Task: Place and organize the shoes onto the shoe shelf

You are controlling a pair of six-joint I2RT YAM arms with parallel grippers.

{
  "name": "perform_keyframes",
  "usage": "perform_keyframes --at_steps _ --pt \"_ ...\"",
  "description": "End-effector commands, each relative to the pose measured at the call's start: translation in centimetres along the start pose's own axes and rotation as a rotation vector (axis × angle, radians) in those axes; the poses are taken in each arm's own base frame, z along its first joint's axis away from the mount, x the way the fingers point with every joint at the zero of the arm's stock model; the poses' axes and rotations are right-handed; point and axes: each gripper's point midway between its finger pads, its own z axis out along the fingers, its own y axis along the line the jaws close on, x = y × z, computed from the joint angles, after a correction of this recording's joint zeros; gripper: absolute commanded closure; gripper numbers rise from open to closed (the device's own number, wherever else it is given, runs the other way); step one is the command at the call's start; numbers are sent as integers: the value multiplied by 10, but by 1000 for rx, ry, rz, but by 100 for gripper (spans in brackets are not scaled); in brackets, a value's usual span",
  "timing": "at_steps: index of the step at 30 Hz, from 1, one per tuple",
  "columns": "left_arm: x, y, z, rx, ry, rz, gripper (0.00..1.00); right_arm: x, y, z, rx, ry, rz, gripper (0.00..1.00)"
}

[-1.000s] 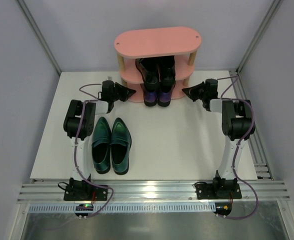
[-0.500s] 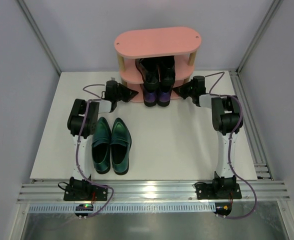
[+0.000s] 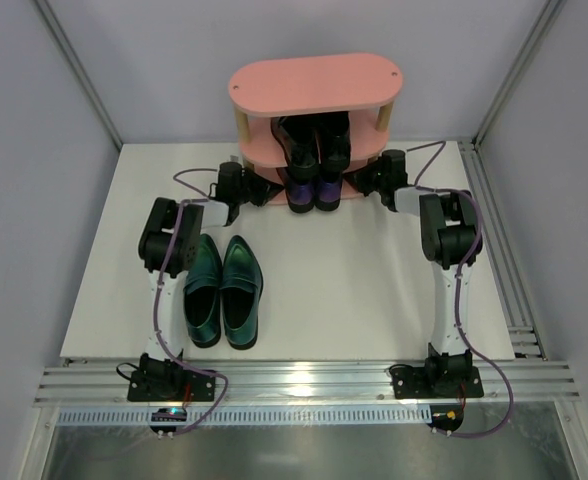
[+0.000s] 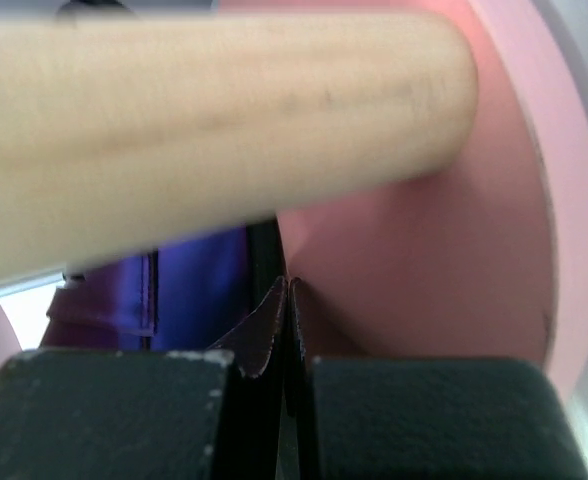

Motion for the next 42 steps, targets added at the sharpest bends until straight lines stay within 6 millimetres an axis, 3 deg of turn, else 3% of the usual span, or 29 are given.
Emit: perform_keyframes --at_steps 1,3,4,5,6,7,8,9,10,11,12,14,15,17,18,19,21,22,25,28,30,31,32,33,34,35,37,42 --pt "-3 -1 1 3 5 13 100 22 -5 -13 51 17 -16 96" --pt "-8 2 -3 -10 2 14 100 18 -20 -22 87 -18 1 96" --pt "-9 4 -5 -17 2 17 100 9 -12 -32 75 -47 3 96" --pt "-13 -3 -11 -7 -8 31 100 1 -18 -39 93 -91 8 96" --pt "-21 0 -17 -13 -22 31 100 2 -37 -49 134 -104 18 96" --pt "-19 7 -23 -28 -22 28 100 -7 -27 -63 117 -141 19 96" --pt "-26 -1 -33 -18 -44 45 100 -19 -31 -75 125 -191 23 96" --pt "-27 -1 -39 -19 -54 52 100 -17 -50 -86 155 -209 32 96" --pt "-28 8 -48 -43 -59 46 100 -21 -52 -97 159 -230 30 96" --pt "-29 8 -54 -44 -67 56 100 -33 -39 -115 129 -269 28 96" --pt "-33 -8 -66 -21 -87 70 100 -31 -51 -126 142 -277 28 96" --pt "-25 -4 -80 -35 -88 74 100 -34 -44 -145 120 -298 -3 96" --pt "-26 -23 -94 -2 -105 90 100 -38 -31 -162 82 -315 -23 96" --pt "-19 -28 -110 4 -111 92 100 -32 -12 -176 32 -278 -99 96" --pt "-19 -36 -117 14 -118 102 100 -32 10 -188 -14 -271 -133 96" --pt "-22 -59 -132 53 -143 124 100 -23 23 -194 -55 -221 -171 96" --pt "-17 -77 -146 68 -146 143 100 -18 42 -206 -91 -188 -233 96" --pt "-19 -99 -159 103 -169 174 100 -19 65 -218 -144 -191 -263 96" --pt "-20 -132 -173 130 -182 210 100 -22 95 -238 -192 -209 -297 96" --pt "-29 -155 -177 143 -201 225 100 -28 119 -245 -224 -225 -308 96" --pt "-33 -158 -169 123 -201 228 100 -34 136 -245 -243 -228 -318 96" --pt "-35 -169 -166 131 -203 236 100 -37 142 -244 -250 -229 -317 96" --pt "-36 -163 -156 112 -192 226 100 -38 141 -235 -239 -213 -313 96" --pt "-36 -164 -151 108 -188 224 100 -40 158 -236 -265 -207 -326 96" --pt "-35 -175 -147 119 -184 226 100 -41 162 -232 -265 -197 -331 96" --pt "-34 -168 -136 98 -172 225 100 -38 159 -222 -246 -170 -329 96" --pt "-33 -179 -128 96 -180 234 100 -41 174 -218 -263 -172 -341 96" --pt "-28 -172 -97 51 -154 234 100 -43 174 -193 -238 -137 -341 96"
